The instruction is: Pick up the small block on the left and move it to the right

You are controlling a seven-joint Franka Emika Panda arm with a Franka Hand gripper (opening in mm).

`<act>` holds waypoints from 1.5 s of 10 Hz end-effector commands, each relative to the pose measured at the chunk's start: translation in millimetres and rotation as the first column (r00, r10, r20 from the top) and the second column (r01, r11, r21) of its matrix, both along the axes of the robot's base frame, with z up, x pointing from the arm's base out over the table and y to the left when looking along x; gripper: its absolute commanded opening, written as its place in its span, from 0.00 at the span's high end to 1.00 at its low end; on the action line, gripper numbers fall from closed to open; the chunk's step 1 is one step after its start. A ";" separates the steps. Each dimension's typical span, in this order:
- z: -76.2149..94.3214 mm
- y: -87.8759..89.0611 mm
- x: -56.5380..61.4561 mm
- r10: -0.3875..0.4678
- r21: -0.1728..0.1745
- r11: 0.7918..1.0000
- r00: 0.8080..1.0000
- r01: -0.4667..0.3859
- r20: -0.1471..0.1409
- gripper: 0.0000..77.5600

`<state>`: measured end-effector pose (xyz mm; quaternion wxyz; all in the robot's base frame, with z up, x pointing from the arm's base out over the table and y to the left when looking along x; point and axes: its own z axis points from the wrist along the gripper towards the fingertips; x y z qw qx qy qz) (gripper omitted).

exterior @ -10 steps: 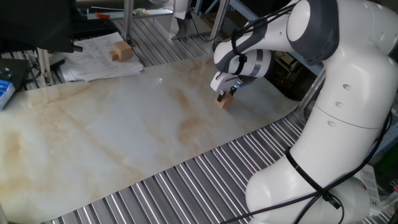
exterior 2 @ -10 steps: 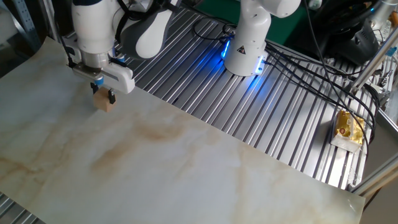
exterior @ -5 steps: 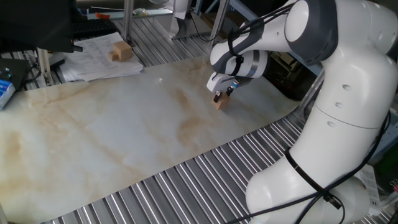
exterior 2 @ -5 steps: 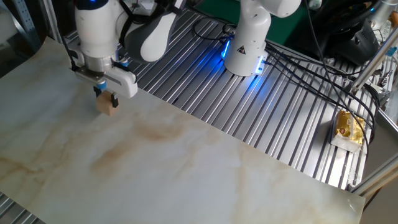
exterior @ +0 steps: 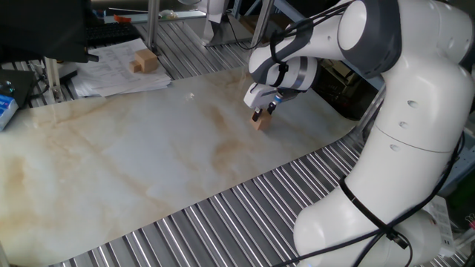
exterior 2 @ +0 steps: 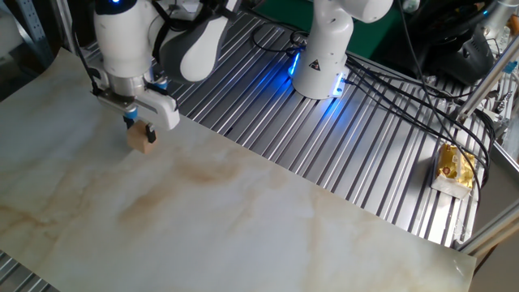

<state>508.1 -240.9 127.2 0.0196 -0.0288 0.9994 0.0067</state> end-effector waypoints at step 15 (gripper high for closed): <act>26.6 109.9 1.2 0.002 0.019 1.000 1.000 -0.002 -0.013 0.98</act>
